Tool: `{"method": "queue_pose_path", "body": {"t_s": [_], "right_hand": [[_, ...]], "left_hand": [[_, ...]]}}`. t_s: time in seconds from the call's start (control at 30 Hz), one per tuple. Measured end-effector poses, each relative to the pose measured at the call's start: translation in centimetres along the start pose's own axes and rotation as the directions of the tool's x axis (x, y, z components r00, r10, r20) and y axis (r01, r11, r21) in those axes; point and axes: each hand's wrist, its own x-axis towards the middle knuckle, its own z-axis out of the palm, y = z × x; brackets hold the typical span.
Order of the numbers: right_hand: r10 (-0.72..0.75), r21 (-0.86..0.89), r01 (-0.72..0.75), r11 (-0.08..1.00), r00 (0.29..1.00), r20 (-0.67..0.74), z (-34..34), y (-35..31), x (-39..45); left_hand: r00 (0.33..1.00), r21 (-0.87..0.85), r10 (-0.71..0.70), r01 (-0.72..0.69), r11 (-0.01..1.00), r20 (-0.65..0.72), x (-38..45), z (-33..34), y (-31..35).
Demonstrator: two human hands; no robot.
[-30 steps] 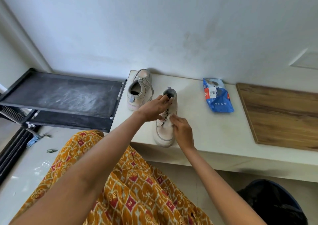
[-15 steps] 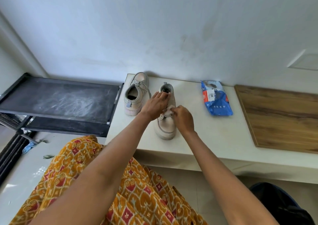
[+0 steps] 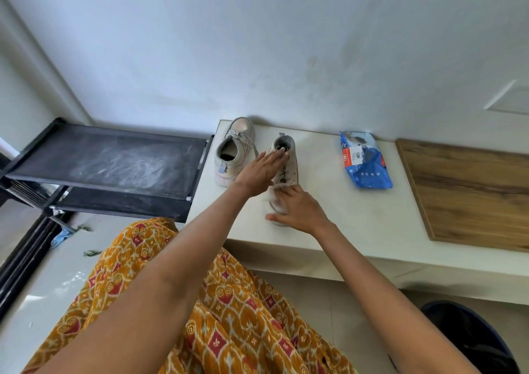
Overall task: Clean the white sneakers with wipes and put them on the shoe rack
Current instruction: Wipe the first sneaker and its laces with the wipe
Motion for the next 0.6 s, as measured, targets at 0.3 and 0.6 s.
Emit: {"method": "queue_pose_path", "body": {"t_s": [0.3, 0.6], "right_hand": [[-0.116, -0.093, 0.111, 0.990, 0.992, -0.058, 0.1, 1.7, 1.1], [-0.008, -0.009, 0.005, 1.000, 0.925, -0.379, 2.0, 1.7, -1.2]], "left_hand": [[0.998, 0.007, -0.030, 0.030, 1.000, 0.048, 0.9, -1.4, -0.4], [0.995, -0.035, -0.070, 0.073, 0.997, 0.071, 0.9, -2.0, -1.3]]}}
